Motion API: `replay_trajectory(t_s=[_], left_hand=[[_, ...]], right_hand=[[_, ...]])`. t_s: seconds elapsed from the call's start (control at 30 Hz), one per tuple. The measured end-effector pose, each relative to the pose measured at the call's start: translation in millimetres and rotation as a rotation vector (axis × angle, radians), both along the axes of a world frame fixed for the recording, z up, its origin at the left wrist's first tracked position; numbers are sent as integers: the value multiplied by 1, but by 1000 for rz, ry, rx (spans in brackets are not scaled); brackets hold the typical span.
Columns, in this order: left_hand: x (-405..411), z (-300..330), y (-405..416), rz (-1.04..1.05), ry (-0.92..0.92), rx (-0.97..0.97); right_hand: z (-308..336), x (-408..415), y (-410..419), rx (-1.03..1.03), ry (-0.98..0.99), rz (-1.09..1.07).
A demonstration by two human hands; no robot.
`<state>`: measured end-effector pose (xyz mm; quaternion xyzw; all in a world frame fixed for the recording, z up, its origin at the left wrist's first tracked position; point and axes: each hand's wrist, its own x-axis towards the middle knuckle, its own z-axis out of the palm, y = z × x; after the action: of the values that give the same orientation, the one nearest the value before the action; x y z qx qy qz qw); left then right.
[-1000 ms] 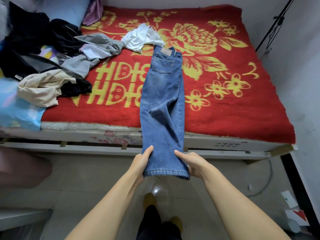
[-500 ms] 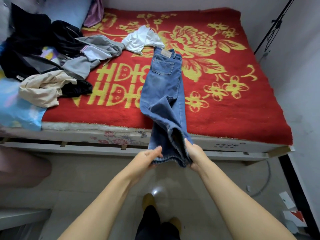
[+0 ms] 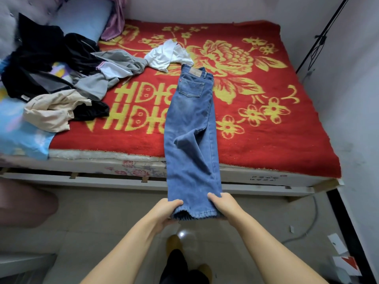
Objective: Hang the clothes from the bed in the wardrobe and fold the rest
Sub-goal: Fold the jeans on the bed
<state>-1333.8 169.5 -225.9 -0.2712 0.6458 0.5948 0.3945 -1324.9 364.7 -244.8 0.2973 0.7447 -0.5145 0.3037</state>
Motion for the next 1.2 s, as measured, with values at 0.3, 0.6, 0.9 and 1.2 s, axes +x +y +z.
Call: replay_trajectory(t_s=[0.3, 0.6, 0.9, 1.2], left_hand=[[-50, 22, 4, 344, 89, -66], [-113, 87, 14, 289, 209, 54], [-33, 31, 17, 114, -54, -34], [-25, 24, 26, 258, -19, 23]], right_hand=[[35, -44, -11, -225, -43, -222], [98, -97, 6, -136, 254, -402], [37, -38, 8, -445, -126, -338], [21, -32, 14, -263, -120, -386]])
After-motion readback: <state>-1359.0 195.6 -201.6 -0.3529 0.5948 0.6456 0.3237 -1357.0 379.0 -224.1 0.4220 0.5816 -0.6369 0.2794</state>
